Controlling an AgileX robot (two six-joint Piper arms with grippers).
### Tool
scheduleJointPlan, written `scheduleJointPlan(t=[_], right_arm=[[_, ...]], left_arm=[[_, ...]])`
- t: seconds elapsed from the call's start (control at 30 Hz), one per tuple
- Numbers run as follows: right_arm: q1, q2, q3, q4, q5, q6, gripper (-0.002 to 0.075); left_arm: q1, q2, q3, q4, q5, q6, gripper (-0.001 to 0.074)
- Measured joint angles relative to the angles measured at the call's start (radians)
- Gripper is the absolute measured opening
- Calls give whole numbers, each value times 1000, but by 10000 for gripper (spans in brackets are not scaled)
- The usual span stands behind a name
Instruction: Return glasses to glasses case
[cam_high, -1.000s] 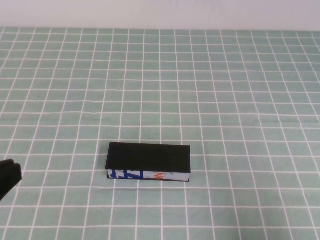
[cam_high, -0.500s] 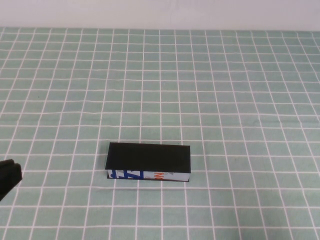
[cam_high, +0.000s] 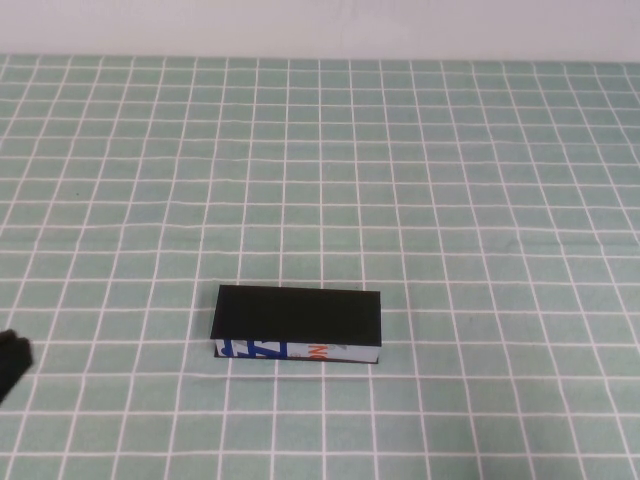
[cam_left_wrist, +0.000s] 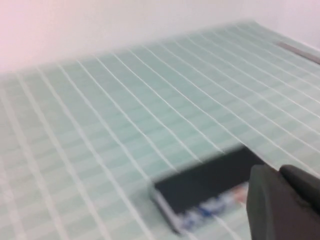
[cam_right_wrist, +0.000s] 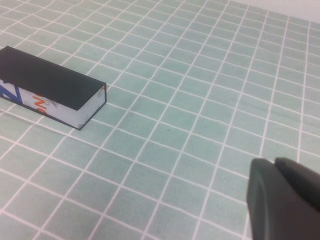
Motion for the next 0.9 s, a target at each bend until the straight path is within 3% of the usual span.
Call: scheduleJointPlan(t=[0.27, 0.4, 0.6, 0.77, 0.9], right_arm=[[0, 0, 0, 2, 0, 0, -13], [0, 0, 0, 2, 0, 0, -13], [0, 0, 0, 2, 0, 0, -13], [0, 0, 0, 2, 0, 0, -13], [0, 0, 0, 2, 0, 0, -13]], left_arm=[[20, -249, 351, 109, -334, 3, -2], [59, -327, 474, 199, -421, -100, -2], [154, -338, 497, 268, -363, -205, -2], [169, -337, 498, 269, -170, -267, -2], [169, -337, 498, 269, -160, -303, -2]])
